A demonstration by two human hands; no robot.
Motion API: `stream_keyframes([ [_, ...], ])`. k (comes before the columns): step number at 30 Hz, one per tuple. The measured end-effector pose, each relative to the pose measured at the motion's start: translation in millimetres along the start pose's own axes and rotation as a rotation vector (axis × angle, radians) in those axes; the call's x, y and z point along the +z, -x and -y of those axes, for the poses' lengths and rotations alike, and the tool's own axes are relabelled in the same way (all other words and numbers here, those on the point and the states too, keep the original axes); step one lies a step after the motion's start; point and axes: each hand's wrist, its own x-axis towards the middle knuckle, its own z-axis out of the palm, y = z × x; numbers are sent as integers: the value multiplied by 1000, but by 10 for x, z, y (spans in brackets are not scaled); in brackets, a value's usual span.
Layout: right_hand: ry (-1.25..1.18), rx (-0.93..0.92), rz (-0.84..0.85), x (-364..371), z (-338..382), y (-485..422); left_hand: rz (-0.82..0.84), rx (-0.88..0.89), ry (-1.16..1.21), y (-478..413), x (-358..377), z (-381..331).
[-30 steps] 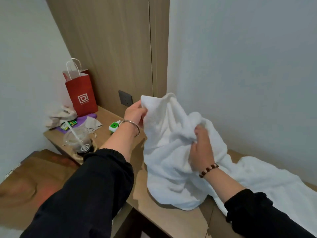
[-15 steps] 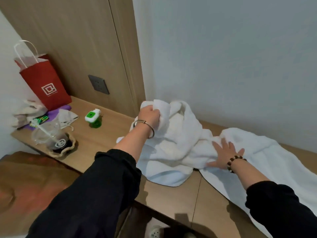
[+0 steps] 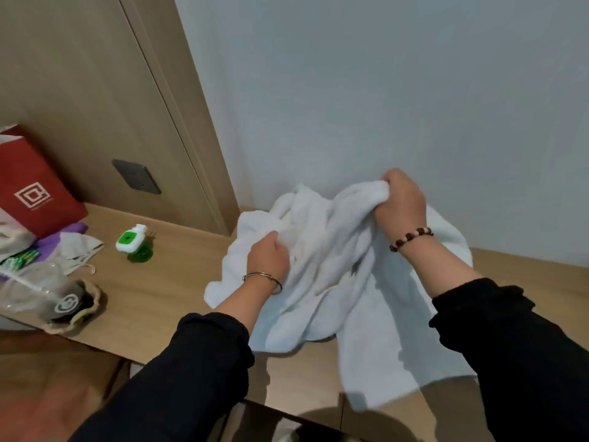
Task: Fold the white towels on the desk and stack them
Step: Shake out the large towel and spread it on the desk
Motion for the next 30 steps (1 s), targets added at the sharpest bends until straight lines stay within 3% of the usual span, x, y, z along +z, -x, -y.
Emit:
stream_keyframes([
  [4,-257,-117,-379,-199,474,-214,-203,-34,126,-177,-268,-142],
  [6,-207,-205,-489,-231,553,-227,-300,-85,186,-221,-392,-170],
  [8,-79,-226,-440,-204,481,-178,-424,-185,268,-267,-533,-146],
  [10,-56,-182,-344,-146,364,-89,-569,-73,201,-270,-600,-115],
  [12,-127,-159,-291,-103,325,-31,-492,239,96,-198,-537,-183],
  [13,-167,-159,-284,-94,351,-35,-314,350,48,-151,-448,-239],
  [15,-233,-145,-271,-96,452,-88,130,419,-77,-51,-179,-323],
  [17,-300,-102,-254,-125,570,-159,318,335,-215,56,87,-358],
  [19,-351,-83,-262,-171,669,-221,255,270,-307,109,255,-390],
  [22,-382,-105,-310,-297,787,-304,56,318,-338,45,209,-500],
  [25,-406,-110,-355,-481,858,-419,-110,369,-255,-154,-89,-706],
  [30,-417,-51,-473,-864,1019,-701,-256,212,43,-569,-755,-1306],
])
